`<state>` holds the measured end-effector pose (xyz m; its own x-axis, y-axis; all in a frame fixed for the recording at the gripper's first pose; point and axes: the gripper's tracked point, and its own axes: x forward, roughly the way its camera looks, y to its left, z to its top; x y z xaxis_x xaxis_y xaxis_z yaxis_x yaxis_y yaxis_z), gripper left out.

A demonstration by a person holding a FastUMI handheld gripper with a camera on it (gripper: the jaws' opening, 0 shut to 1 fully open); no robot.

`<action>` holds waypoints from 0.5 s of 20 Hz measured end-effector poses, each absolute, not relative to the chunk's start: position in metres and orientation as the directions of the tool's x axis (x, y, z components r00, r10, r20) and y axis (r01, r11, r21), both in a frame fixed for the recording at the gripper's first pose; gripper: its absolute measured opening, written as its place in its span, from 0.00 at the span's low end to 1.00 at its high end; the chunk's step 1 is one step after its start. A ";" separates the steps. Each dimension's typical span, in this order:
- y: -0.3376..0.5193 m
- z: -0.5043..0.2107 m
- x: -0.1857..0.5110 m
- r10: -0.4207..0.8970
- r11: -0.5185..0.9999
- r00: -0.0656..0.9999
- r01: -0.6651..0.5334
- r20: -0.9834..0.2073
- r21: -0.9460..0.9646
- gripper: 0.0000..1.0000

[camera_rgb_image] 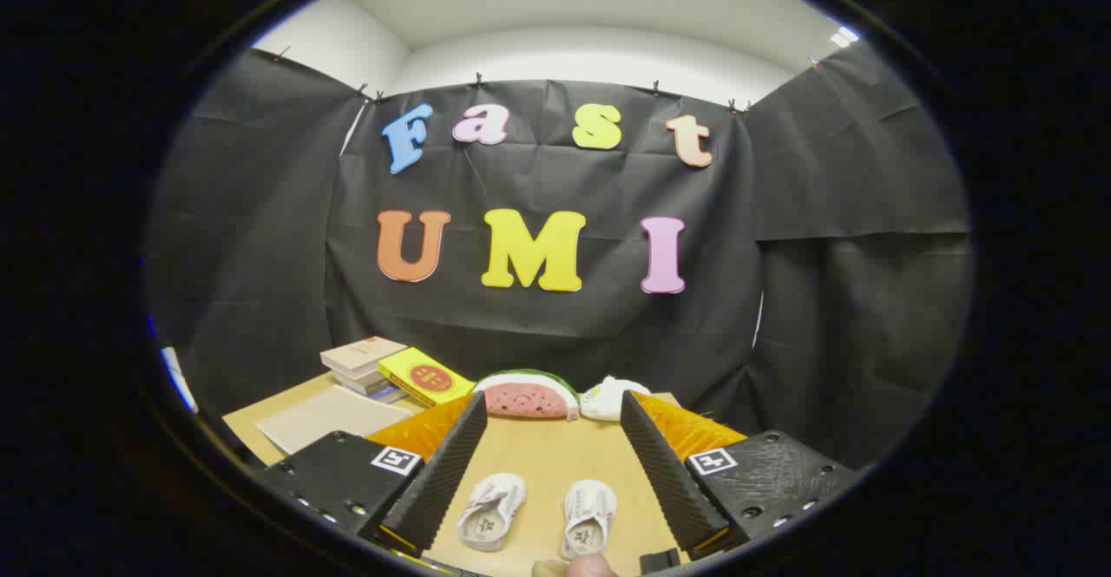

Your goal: Open the storage box then place both shoes into the box .Put the left shoe in first, then the right shoe, with the right side of both shoes facing outward in a uniform manner.

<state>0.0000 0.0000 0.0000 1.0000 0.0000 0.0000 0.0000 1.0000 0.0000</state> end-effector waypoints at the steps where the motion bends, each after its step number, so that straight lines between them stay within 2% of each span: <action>1: -0.003 0.000 0.000 0.002 1.000 1.000 -0.002 -0.002 0.001 0.95; 10: -0.024 0.001 0.008 0.007 1.000 1.000 -0.008 0.004 0.029 0.96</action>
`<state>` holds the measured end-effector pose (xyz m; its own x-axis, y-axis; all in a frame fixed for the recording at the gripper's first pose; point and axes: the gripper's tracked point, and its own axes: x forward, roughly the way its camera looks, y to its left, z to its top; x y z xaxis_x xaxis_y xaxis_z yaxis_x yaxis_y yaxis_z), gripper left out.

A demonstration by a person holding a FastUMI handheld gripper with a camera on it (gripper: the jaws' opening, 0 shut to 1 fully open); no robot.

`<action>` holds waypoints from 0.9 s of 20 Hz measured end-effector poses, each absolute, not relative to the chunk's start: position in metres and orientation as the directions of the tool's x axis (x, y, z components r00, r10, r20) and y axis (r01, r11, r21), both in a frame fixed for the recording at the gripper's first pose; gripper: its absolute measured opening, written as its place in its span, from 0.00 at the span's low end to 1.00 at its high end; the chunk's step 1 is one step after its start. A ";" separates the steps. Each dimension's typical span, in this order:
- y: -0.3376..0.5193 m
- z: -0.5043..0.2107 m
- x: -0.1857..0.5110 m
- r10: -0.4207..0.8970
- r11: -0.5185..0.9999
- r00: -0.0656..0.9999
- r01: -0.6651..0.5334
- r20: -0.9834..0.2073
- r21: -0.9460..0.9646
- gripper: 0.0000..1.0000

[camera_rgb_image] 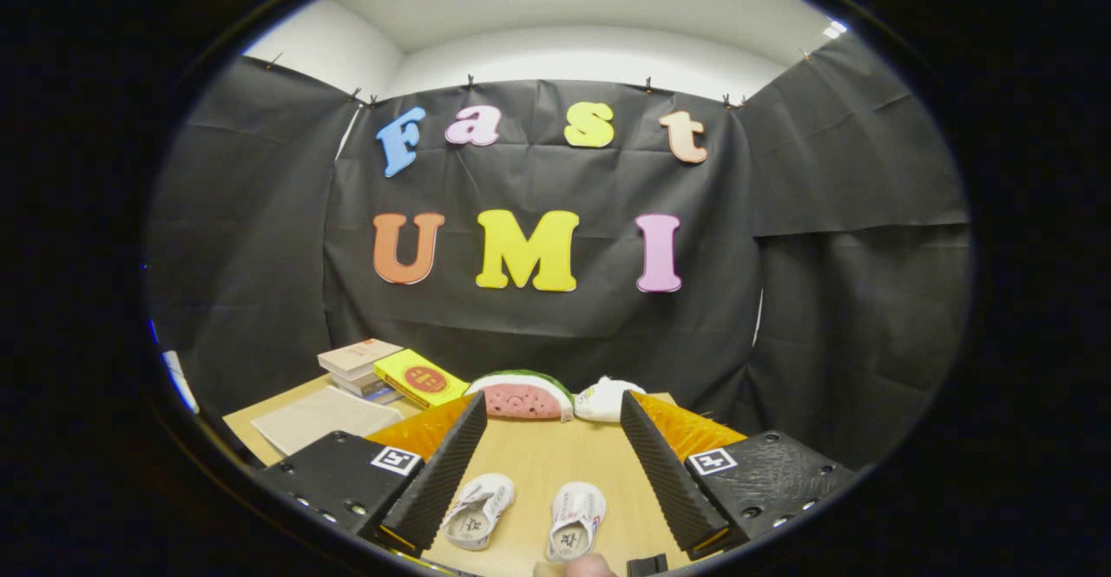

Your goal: Open the storage box then place both shoes into the box .Put the left shoe in first, then the right shoe, with the right side of both shoes facing outward in a uniform manner.

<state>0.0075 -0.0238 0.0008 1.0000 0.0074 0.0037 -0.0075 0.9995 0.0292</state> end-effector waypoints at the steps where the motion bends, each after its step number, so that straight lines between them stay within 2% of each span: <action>1: -0.025 0.001 0.008 0.006 1.000 1.000 -0.007 0.003 0.029 0.96; 15: -0.014 -0.019 0.017 0.025 1.000 0.999 -0.025 -0.037 0.005 0.95; 18: 0.010 -0.028 0.025 0.079 0.996 0.994 -0.075 -0.081 0.047 0.95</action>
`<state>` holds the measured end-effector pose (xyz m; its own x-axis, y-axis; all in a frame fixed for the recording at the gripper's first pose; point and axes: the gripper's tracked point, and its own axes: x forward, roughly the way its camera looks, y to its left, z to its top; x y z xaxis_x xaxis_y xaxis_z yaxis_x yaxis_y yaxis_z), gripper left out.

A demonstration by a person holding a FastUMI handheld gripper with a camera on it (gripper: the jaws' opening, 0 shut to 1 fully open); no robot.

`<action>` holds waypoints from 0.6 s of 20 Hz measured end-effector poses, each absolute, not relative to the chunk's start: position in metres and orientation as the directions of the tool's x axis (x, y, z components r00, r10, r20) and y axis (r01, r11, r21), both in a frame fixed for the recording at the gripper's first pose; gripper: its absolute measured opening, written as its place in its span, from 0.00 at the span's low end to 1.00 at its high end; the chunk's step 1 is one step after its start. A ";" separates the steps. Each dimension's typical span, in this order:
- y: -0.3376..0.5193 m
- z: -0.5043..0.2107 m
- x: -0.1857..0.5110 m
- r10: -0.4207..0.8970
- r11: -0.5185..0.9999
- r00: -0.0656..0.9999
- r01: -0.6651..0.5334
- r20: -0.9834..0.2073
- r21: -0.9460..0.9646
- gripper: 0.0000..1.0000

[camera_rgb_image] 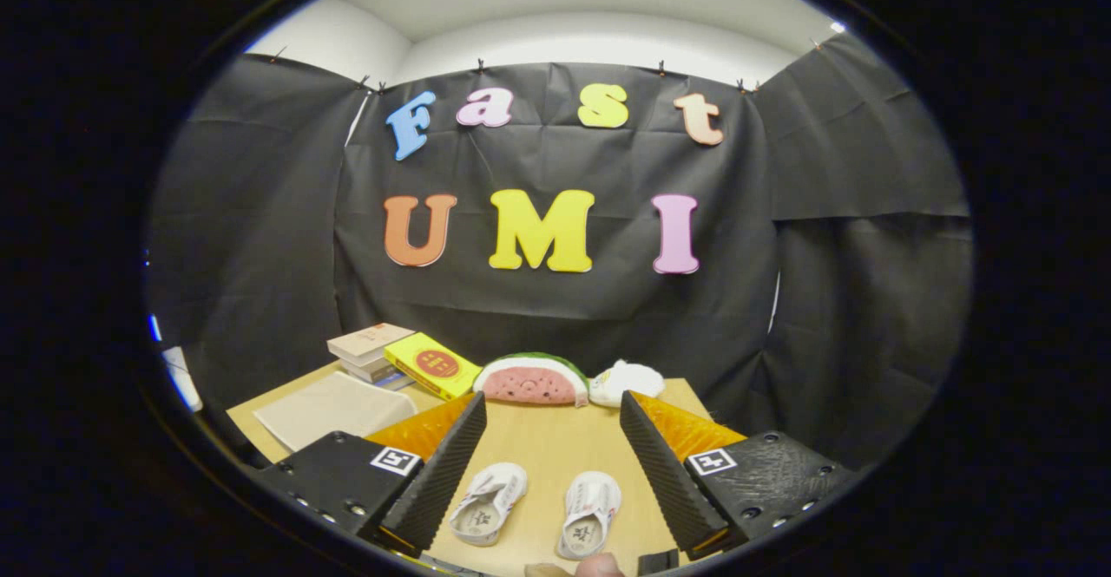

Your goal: Open the storage box then place both shoes into the box .Put the left shoe in first, then the right shoe, with the right side of both shoes facing outward in a uniform manner.

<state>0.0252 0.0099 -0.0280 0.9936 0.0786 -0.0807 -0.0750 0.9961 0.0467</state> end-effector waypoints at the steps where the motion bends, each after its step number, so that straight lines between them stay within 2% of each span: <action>1: 0.020 -0.031 0.028 0.102 0.993 0.990 -0.096 -0.099 0.067 0.95; 7: 0.085 -0.053 0.049 0.240 0.960 0.957 -0.209 -0.162 0.185 0.96; 12: 0.141 -0.086 0.069 0.325 0.915 0.916 -0.242 -0.234 0.322 0.95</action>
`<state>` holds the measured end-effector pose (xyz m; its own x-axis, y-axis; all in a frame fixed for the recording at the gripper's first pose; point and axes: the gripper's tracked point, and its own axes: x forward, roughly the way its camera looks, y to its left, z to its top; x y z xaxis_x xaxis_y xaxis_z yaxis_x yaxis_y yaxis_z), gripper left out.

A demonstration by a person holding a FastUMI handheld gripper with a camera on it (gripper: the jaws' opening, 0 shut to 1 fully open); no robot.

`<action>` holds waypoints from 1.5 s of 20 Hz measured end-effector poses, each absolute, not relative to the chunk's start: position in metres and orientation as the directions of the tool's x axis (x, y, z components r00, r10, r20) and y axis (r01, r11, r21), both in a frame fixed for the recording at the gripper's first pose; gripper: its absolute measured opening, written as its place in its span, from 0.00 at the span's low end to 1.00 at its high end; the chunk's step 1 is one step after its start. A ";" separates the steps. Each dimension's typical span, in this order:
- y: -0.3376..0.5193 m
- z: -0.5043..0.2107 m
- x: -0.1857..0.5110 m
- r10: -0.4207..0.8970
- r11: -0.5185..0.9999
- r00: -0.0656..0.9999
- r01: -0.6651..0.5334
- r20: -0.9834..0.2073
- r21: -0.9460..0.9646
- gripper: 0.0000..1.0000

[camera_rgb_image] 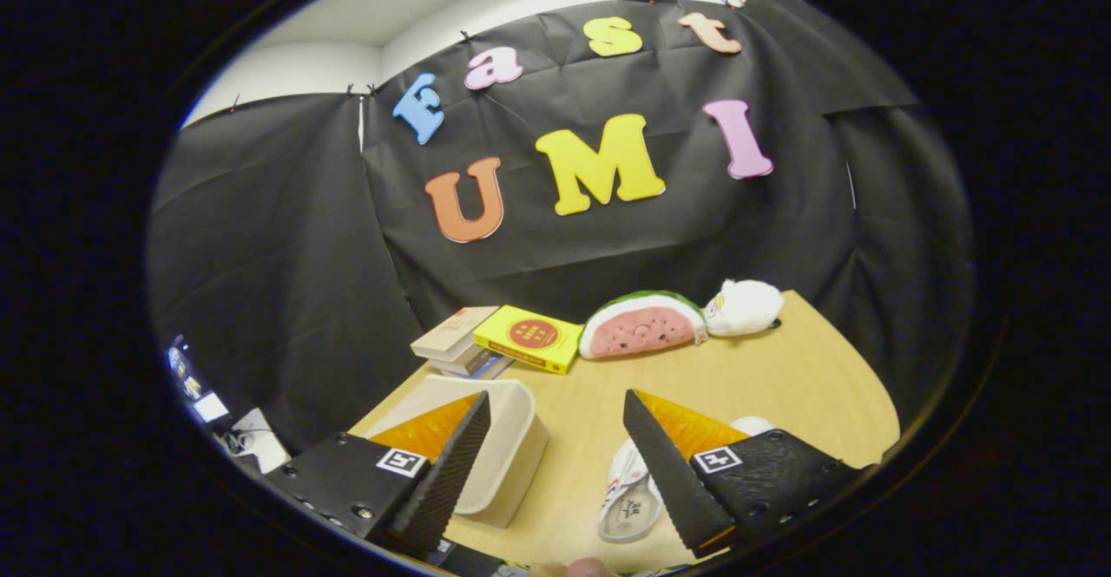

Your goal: Open the storage box then place both shoes into the box .Put the left shoe in first, then the right shoe, with the right side of both shoes facing outward in a uniform manner.

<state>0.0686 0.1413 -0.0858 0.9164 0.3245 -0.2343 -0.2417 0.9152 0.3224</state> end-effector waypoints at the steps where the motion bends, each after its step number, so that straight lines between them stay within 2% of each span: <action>1: 0.154 -0.094 0.073 0.344 0.905 0.905 -0.249 -0.249 0.344 0.95; 8: 0.226 -0.159 0.092 0.467 0.832 0.803 -0.258 -0.370 0.491 0.95; 12: 0.251 -0.197 0.094 0.514 0.794 0.735 -0.212 -0.442 0.570 0.95; 19: 0.279 -0.216 0.091 0.624 0.679 0.647 -0.170 -0.439 0.714 0.95; 23: 0.288 -0.221 0.092 0.678 0.594 0.597 -0.101 -0.429 0.798 0.96; 26: 0.286 -0.214 0.091 0.686 0.581 0.591 -0.093 -0.425 0.809 0.94; 29: 0.271 -0.202 0.094 0.649 0.608 0.628 -0.092 -0.428 0.788 0.78; 30: 0.268 -0.200 0.093 0.641 0.620 0.628 -0.085 -0.441 0.780 0.66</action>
